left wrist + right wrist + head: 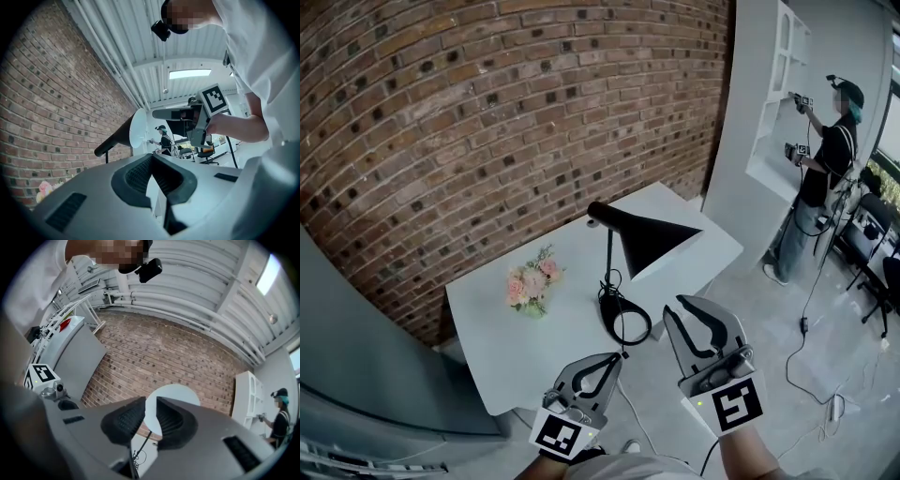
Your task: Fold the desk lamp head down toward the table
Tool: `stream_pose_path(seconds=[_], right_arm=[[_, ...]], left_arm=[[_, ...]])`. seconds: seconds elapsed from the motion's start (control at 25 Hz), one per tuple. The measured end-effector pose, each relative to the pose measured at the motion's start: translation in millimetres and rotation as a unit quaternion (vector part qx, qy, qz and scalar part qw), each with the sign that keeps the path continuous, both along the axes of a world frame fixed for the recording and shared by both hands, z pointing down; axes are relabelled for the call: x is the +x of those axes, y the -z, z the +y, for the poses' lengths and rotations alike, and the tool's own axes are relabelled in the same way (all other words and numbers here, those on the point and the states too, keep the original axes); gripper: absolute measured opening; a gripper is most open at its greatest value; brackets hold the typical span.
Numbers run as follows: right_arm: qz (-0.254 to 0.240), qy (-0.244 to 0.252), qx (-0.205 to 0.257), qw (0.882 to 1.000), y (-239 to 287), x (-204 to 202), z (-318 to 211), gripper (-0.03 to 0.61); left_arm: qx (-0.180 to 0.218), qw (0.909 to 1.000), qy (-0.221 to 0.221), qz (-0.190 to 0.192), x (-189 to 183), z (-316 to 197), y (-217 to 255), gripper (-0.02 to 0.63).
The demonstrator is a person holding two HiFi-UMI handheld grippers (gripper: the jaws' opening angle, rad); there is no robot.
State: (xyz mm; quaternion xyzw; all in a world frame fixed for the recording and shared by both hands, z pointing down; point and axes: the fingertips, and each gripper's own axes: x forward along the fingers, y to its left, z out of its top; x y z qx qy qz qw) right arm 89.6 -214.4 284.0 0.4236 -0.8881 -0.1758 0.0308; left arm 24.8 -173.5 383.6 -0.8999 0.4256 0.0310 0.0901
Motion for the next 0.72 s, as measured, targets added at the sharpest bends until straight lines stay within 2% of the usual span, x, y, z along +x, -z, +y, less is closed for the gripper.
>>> stream_pose_path(seconds=[0.72], right_arm=[[0.05,-0.022,0.064,0.996,42,-17,-24,0.134]], left_arm=[[-0.001,0.9997,-0.02,0.015,-6,-15,2,0.008]])
